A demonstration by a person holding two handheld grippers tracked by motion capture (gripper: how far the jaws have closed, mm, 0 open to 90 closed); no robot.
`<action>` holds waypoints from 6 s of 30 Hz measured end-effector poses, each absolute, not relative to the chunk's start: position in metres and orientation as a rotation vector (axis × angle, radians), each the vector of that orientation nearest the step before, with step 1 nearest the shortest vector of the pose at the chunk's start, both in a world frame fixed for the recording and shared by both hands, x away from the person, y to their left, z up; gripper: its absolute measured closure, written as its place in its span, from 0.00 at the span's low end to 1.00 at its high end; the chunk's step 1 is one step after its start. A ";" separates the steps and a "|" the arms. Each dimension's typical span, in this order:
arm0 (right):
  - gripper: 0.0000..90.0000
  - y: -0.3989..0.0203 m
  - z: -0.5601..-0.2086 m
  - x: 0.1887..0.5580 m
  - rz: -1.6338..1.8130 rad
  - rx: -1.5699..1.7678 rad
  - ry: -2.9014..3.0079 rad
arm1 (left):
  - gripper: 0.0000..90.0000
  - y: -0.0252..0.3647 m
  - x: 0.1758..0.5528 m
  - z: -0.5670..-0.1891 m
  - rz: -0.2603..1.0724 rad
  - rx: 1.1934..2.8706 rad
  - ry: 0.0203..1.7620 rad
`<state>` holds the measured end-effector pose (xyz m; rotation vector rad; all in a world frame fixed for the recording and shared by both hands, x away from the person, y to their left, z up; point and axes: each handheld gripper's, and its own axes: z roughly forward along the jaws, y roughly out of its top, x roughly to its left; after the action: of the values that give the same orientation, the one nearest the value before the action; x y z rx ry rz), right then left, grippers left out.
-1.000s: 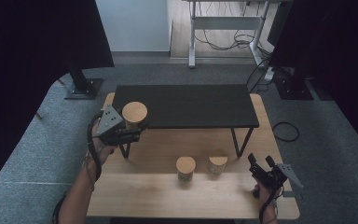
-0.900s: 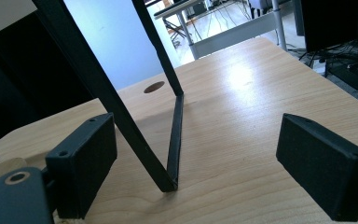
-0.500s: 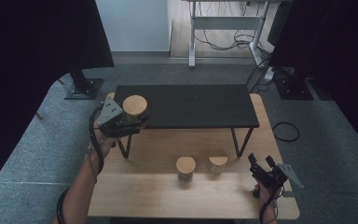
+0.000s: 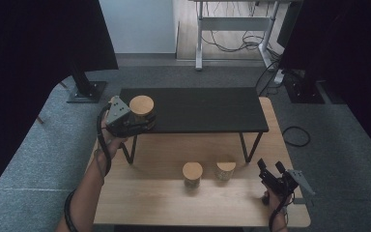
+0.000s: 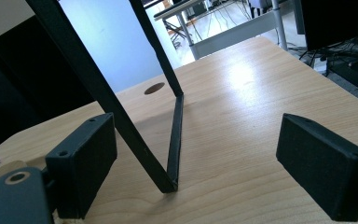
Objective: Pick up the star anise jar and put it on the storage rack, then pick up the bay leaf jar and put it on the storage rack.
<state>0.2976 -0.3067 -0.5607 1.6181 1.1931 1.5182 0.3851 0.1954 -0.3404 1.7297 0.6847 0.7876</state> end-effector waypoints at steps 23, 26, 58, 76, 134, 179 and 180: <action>0.13 -0.307 -0.561 0.297 1.520 1.618 1.191 | 0.25 0.199 0.400 -0.345 0.758 1.736 0.850; 0.13 -0.307 -0.561 0.297 1.519 1.617 1.192 | 0.24 0.199 0.400 -0.347 0.760 1.740 0.851; 0.13 -0.306 -0.561 0.298 1.520 1.618 1.188 | 0.07 0.212 0.368 -0.348 0.781 1.676 0.853; 0.13 -0.306 -0.561 0.297 1.525 1.615 1.178 | 0.07 0.228 0.337 -0.368 0.795 1.634 0.868; 0.12 -0.303 -0.561 0.295 1.536 1.636 1.189 | 0.08 0.247 0.287 -0.539 0.521 1.773 1.037; 0.11 -0.213 -0.531 0.215 1.717 1.281 1.668 | 0.08 0.247 0.295 -0.548 0.476 1.787 1.071; 0.11 -0.211 -0.531 0.215 1.719 1.275 1.678 | 0.08 0.247 0.295 -0.548 0.477 1.787 1.071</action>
<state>0.2152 -0.2110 -0.5309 1.2753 1.6778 1.7186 0.2953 0.2467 -0.5482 1.7873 1.0713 0.4772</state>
